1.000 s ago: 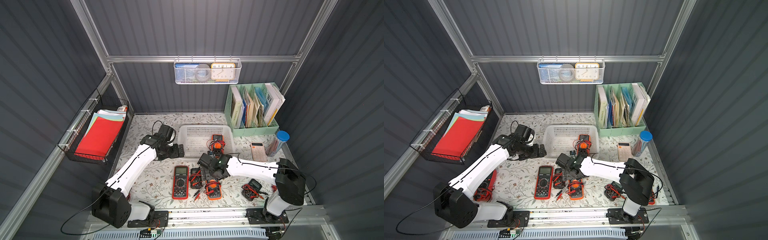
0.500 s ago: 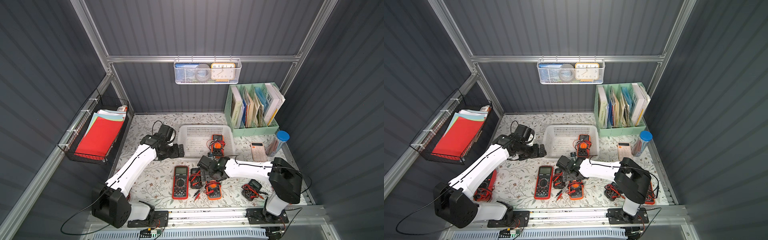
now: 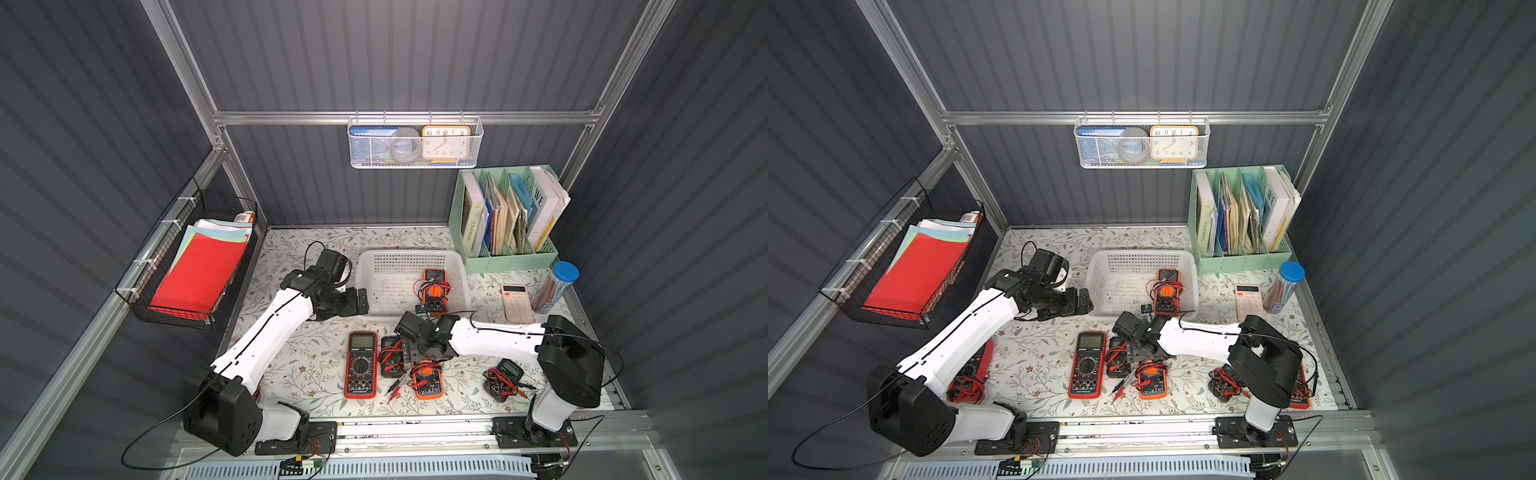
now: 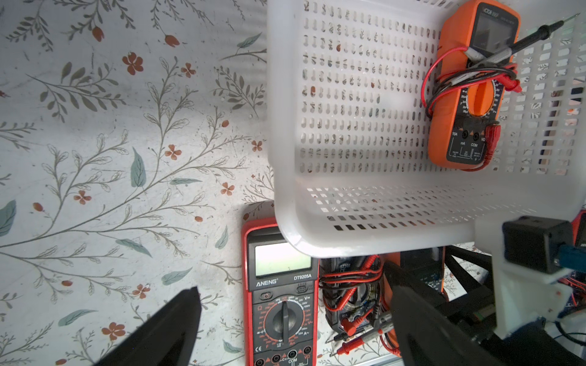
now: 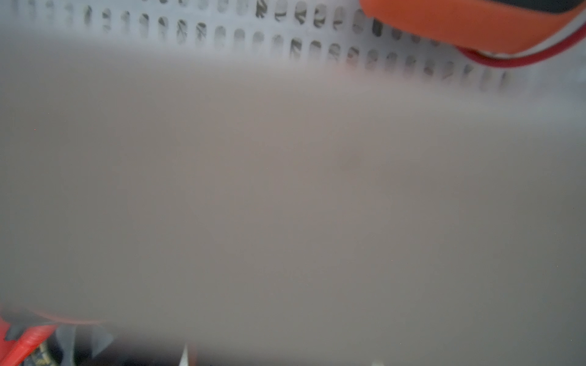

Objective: Put the multimeter into the basket
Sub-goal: Pick up the multimeter from the center of the board.

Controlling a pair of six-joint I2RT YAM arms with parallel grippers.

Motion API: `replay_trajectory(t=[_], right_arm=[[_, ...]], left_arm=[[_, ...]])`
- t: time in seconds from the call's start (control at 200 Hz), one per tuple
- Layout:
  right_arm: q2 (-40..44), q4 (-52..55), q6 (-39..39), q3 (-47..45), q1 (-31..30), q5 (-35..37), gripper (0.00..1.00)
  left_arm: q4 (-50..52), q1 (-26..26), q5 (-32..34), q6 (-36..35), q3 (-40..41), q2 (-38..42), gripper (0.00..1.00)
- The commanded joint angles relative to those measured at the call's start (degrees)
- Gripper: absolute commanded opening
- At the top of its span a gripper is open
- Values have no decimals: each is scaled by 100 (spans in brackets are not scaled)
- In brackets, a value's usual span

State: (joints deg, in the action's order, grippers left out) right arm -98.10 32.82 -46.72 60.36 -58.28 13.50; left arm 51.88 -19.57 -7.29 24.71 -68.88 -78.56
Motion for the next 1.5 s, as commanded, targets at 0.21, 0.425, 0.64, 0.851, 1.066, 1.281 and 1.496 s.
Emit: replay_trajectory(t=[0.21, 0.425, 0.64, 0.851, 1.066, 1.281, 1.496], right_arm=[[-78, 515, -142, -268, -43, -419, 99], [-405, 476, -119, -294, -43, -456, 97], [-625, 315, -89, -376, -52, -629, 74], [125, 608, -99, -407, -61, -429, 56], [1032, 982, -96, -368, -61, -296, 52], [1469, 1271, -22, -167, -68, -232, 48], [1756, 1385, 74, 373, -69, -312, 47]], left_arm=[[101, -29, 15, -79, -62, 120, 99], [78, -29, 8, -63, -49, 105, 99], [113, -29, 35, -86, -98, 123, 99], [126, -29, -9, -84, -165, 89, 99], [136, -29, -27, -89, -231, 93, 99], [127, -29, -205, -67, -282, 0, 99], [125, -38, -260, -72, -365, -51, 99]])
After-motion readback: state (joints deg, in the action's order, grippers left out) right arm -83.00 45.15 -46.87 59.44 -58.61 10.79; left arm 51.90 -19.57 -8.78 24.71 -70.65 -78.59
